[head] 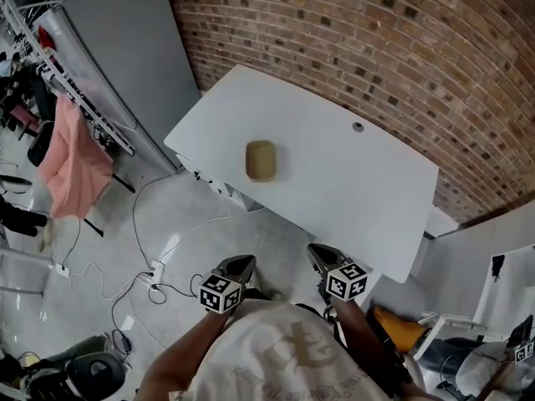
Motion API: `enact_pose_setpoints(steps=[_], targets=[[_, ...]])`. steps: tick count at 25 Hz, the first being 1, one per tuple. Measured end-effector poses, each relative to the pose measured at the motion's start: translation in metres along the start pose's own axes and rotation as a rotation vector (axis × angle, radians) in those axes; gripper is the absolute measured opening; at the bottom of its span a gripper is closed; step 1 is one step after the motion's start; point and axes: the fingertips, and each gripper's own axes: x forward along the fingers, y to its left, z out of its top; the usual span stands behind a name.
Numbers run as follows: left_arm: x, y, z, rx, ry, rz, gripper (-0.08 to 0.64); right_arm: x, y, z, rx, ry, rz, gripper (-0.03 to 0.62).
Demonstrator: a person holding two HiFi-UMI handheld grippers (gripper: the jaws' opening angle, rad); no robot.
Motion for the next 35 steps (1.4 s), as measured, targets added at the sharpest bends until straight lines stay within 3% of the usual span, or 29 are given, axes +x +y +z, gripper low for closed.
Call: enact_pose_setpoints(steps=[19,35], targets=[[-0.014,0.103,0.061,0.014,-0.041,-0.083,0.003,0.085,0.009,0.055,0.015,-0.016,-0.159,0.008],[-0.022,0.152,0.057,-0.06,-0.065,-0.056,0.003,0.129,0.011,0.069,-0.025,0.031,-0.171,0.008]])
